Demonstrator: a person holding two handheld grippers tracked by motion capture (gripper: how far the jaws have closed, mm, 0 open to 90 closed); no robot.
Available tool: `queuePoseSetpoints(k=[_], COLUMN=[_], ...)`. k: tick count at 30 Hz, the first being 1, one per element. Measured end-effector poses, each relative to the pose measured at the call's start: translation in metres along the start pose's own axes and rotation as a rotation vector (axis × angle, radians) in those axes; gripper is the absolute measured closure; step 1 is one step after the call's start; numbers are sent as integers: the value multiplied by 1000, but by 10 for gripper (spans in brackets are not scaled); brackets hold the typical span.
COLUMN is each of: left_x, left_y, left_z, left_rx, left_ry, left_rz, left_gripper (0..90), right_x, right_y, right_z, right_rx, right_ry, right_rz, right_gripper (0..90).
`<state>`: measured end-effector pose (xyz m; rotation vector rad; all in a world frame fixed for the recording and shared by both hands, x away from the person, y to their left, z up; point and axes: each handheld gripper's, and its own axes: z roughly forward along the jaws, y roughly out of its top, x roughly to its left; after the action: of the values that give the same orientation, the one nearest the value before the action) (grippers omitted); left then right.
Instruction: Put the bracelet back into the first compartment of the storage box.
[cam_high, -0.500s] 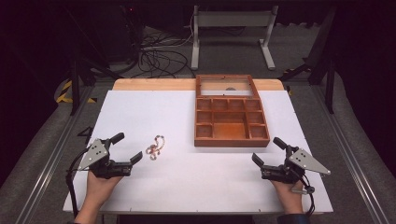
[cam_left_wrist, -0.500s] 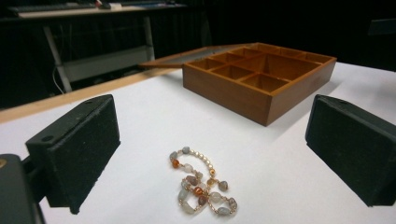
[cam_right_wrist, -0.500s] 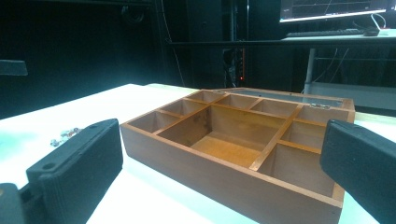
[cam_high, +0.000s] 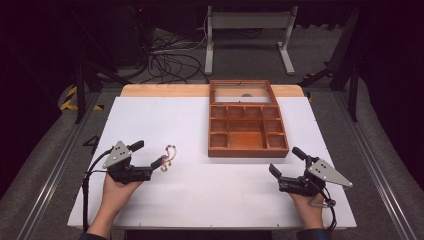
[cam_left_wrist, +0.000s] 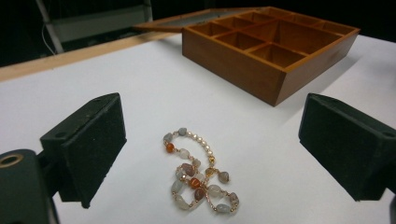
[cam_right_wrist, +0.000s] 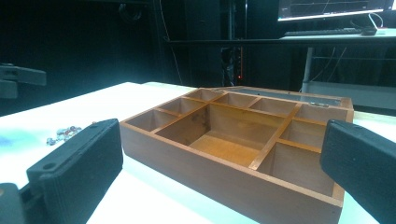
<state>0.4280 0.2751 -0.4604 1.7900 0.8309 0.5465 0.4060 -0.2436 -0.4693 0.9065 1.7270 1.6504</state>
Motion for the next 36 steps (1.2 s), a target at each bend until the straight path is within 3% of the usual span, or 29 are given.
queuePoseSetpoints(k=[2,4,5,6,9,13,22,23,25,28,31,36], left_x=[0,-1,-1,-4,-4,-5,-3,-1,-2,-1,-1,-2], left_y=[0,0,0,-1,-1,-2,-8,-8,-8,-9,-10,-10], left_z=[6,13,13,20,28,36,48,49,51,55,59,63], left_rx=[36,84,84,126,176,218,275,287,292,328,343,370], left_ry=[-4,4,4,9,19,26,40,61,62,102,104,107], left_rz=[-15,6,6,4,8,-15,-66,-52,-66,-64,-76,-60], left_gripper=[127,151,161,169,195,204,242,246,257,264,281,345], right_x=[0,1,1,1,0,0,1,1,1,1,1,1], right_y=[0,0,0,0,0,0,0,0,0,0,0,0], right_z=[0,0,0,0,1,1,1,1,0,0,0,0], right_rx=[0,1,2,2,3,6,2,1,2,1,1,1], right_ry=[-2,-2,-2,-2,-9,-14,-16,-16,-17,-17,-17,-17], right_rz=[1,4,3,3,2,-4,-1,-2,-2,-3,-3,-4], right_gripper=[1,1,1,1,1,1,3,3,3,3,3,4])
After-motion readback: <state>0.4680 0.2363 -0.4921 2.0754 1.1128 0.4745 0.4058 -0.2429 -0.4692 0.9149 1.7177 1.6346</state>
